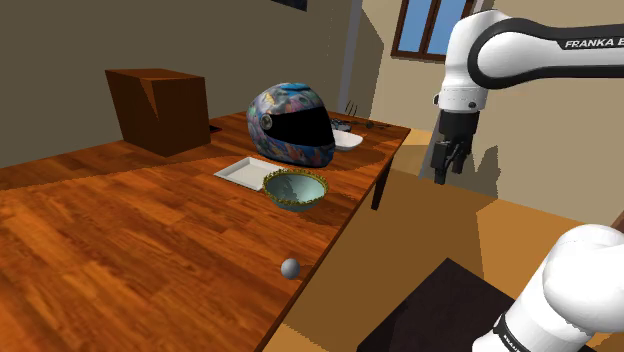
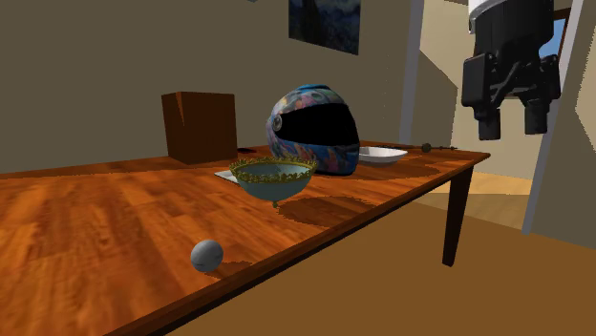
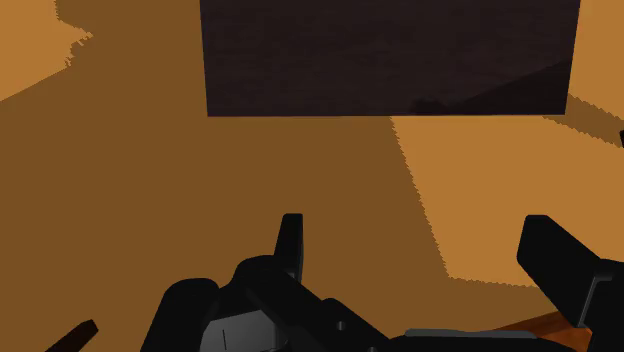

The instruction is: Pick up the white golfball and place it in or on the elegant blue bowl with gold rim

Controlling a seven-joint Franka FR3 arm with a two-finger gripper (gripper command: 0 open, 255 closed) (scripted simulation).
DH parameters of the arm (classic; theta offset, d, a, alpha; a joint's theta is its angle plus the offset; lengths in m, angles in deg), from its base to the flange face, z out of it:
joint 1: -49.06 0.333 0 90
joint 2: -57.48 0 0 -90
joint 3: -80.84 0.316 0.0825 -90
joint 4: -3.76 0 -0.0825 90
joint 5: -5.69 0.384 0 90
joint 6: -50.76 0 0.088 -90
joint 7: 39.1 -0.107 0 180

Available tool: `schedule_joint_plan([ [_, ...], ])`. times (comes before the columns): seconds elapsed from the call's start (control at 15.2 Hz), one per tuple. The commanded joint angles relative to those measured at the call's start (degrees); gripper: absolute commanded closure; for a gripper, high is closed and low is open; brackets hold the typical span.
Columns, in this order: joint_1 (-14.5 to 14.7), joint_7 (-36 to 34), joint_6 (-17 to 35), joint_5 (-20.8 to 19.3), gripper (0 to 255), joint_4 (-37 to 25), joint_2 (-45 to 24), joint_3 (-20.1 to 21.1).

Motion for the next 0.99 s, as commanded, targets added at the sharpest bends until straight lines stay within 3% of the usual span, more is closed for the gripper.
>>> schedule_joint_plan([
  [0.0,0.0,0.0,0.0,0.0,0,0.0,0.0,0.0],
  [0.92,7.55,-15.08,12.93,11.8,0,-2.09,-12.48,14.42],
])
